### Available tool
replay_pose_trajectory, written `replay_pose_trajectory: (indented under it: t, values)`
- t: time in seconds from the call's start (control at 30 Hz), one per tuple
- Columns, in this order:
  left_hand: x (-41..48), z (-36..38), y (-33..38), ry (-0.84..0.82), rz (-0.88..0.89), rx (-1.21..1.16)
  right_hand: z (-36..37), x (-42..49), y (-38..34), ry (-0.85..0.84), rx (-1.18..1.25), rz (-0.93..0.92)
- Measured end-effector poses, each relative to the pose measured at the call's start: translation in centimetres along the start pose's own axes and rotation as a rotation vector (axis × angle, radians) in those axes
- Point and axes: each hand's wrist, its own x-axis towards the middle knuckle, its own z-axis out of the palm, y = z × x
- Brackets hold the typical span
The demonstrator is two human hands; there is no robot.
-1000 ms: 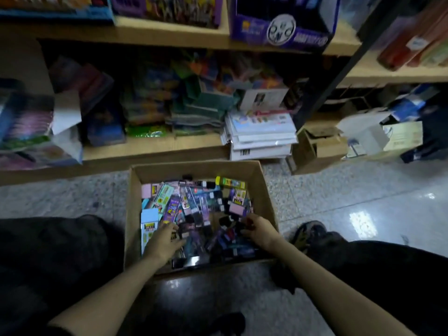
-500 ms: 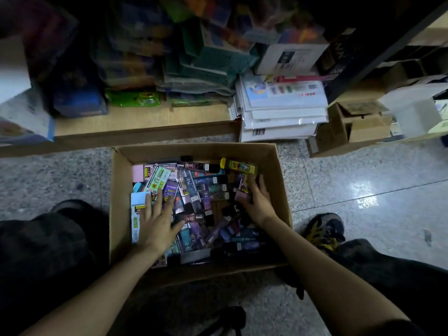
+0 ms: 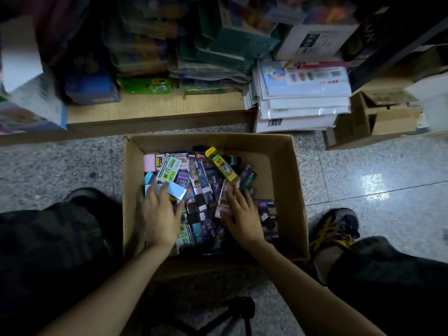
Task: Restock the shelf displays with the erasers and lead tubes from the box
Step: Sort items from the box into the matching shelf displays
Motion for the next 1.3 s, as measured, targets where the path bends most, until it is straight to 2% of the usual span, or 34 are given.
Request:
replay_pose_trajectory:
  t: [0.07, 0.1, 0.2, 0.3, 0.43, 0.6, 0.73, 0.87, 1.0, 1.1, 1.3]
  values:
    - [0.1, -0.2, -0.1, -0.043, -0.186, -0.047, -0.5, -0.3, -0.2, 0.071, 0.088, -0.056]
    - [-0.1, -0.2, -0.1, -0.061, -0.216, -0.049, -0.8, -0.3, -0.3, 0.14, 0.128, -0.046]
    - [-0.6, 0.0, 0.0, -0.039, -0.245, -0.099, -1.5, 0.0, -0.1, 0.315, 0.196, 0.191]
    - [-0.5, -0.1, 0.1, -0.023, -0.278, -0.192, -1.8, 0.4, -0.1, 0.24, 0.231, 0.498]
    - [-0.1, -0.4, -0.3, -0.034, -0.275, -0.265, -1.8, 1.1, -0.4, 0.171, 0.198, 0.521]
    - [-0.8, -0.3, -1.4, -0.021, -0.261, -0.368, -2.0, 2.5, -1.1, 0.293, 0.845, 0.609]
    - [-0.7, -0.1, -1.3, -0.036, -0.311, -0.327, -2.5, 3.7, -1.0, 0.315, 1.141, 0.731]
    - [-0.6, -0.2, -1.0, -0.025, -0.281, -0.242, -3.1, 4.6, -1.3, 0.253, 1.19, 0.807]
    - [-0.4, -0.2, -0.9, -0.086, -0.256, -0.165, -4.2, 5.4, -1.4, 0.292, 1.282, 0.909]
    - [-0.3, -0.2, -1.3, -0.123, -0.277, -0.243, -4.6, 5.9, -1.4, 0.291, 1.309, 0.925]
    - [-0.5, -0.6, -1.3, -0.035, -0.283, -0.449, -5.6, 6.9, -2.2, 0.279, 1.313, 0.99]
